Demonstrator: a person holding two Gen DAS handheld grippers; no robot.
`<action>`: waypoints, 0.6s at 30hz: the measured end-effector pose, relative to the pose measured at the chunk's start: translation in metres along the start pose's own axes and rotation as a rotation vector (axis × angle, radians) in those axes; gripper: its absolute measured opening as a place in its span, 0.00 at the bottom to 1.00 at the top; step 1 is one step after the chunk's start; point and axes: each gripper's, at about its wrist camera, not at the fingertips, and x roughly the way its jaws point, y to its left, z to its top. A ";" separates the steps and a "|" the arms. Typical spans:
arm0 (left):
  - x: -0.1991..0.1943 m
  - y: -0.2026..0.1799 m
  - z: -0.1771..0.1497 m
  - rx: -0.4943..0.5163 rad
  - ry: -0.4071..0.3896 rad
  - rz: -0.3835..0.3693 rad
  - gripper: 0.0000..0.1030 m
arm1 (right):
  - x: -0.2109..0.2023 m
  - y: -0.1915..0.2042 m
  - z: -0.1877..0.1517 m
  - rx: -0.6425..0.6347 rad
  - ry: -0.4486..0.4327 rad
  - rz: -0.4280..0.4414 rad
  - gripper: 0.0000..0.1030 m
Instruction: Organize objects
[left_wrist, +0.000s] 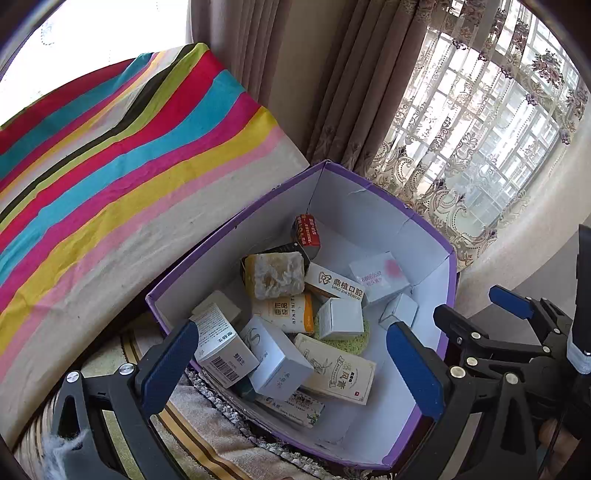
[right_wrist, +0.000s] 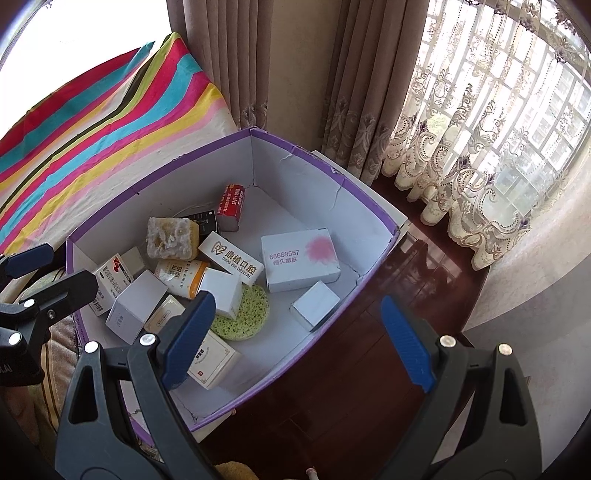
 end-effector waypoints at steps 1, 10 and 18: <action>0.000 0.000 0.000 0.000 0.000 0.001 1.00 | 0.000 0.000 0.001 -0.001 0.000 0.001 0.90; 0.001 -0.001 0.000 -0.001 0.002 -0.002 1.00 | 0.001 0.000 0.000 -0.001 0.000 0.002 0.90; 0.001 0.000 0.000 -0.001 0.003 -0.002 1.00 | 0.001 0.000 0.000 -0.001 0.001 0.002 0.90</action>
